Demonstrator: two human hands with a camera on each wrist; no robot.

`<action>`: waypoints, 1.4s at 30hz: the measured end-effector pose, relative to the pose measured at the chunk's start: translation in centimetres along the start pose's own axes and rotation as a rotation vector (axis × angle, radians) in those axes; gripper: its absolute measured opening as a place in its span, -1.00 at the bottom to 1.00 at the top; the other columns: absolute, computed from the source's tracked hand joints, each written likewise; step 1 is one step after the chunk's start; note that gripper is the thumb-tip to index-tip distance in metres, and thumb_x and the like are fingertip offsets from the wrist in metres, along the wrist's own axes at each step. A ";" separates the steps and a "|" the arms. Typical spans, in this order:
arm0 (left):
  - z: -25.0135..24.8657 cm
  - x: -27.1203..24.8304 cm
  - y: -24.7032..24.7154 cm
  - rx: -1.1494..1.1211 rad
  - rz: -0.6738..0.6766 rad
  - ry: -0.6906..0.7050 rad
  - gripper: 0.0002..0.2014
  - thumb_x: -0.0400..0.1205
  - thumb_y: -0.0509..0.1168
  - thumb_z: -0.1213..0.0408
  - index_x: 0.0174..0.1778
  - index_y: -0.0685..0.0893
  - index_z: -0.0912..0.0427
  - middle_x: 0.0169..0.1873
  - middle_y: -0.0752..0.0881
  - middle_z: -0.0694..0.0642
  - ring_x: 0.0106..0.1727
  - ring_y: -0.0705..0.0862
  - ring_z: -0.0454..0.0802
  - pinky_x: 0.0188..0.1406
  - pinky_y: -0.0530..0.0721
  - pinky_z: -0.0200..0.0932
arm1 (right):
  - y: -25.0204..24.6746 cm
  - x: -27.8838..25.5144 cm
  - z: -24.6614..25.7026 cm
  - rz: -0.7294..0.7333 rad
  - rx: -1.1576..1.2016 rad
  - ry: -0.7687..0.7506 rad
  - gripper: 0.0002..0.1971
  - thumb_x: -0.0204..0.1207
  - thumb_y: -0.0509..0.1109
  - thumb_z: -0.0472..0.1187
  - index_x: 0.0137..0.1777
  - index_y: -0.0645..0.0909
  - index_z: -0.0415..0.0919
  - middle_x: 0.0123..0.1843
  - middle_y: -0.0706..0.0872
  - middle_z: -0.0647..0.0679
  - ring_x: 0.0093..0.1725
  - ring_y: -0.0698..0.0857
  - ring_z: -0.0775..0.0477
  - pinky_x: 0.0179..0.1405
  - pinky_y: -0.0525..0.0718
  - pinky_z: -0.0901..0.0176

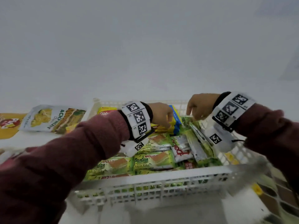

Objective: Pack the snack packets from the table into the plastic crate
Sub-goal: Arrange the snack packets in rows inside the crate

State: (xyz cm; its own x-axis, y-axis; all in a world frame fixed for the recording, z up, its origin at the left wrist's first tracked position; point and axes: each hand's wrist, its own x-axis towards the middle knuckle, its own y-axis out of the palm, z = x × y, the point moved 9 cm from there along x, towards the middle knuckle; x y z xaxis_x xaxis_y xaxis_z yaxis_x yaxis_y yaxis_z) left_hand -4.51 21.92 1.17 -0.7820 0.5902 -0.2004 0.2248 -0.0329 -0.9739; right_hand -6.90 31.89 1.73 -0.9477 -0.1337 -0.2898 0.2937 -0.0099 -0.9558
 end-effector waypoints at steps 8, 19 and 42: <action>-4.6 4.2 5.6 0.057 0.070 0.021 -0.56 0.60 0.31 0.25 0.36 0.49 0.37 0.26 0.61 0.30 0.26 0.60 0.20 0.06 0.55 -0.05 | 4.9 0.9 -1.8 0.174 -0.102 0.109 -0.52 0.43 0.49 -0.04 0.26 0.61 -0.31 -0.08 0.71 -0.11 -0.19 0.71 -0.03 -0.37 0.61 0.35; -3.3 4.7 6.6 -0.084 0.008 -0.071 -0.48 0.50 0.43 0.30 0.33 0.42 0.34 0.18 0.63 0.27 0.17 0.64 0.17 -0.13 0.51 -0.14 | 6.2 1.6 0.2 0.047 -0.275 0.003 -0.52 0.27 0.59 -0.01 0.16 0.66 -0.19 0.04 0.69 -0.11 -0.14 0.63 -0.06 -0.08 0.67 0.14; 5.3 -5.1 -5.3 -0.158 -0.116 -0.283 -0.79 0.48 0.34 0.45 0.01 0.73 0.26 -0.80 0.56 -0.14 -0.78 0.47 -0.28 -0.72 0.43 -0.47 | 0.4 -0.7 3.7 -0.013 0.581 -0.192 -0.72 0.44 0.29 -0.55 0.06 0.50 -0.22 -0.43 0.58 -0.14 -0.50 0.57 -0.03 -0.43 0.61 0.19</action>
State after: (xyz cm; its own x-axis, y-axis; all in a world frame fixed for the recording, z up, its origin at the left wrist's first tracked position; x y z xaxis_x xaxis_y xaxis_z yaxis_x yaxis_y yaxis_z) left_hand -4.74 14.81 6.78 -0.9330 0.3345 -0.1329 0.1952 0.1597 -0.9677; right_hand -5.70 28.27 1.75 -0.9281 -0.3054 -0.2132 0.3537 -0.5440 -0.7609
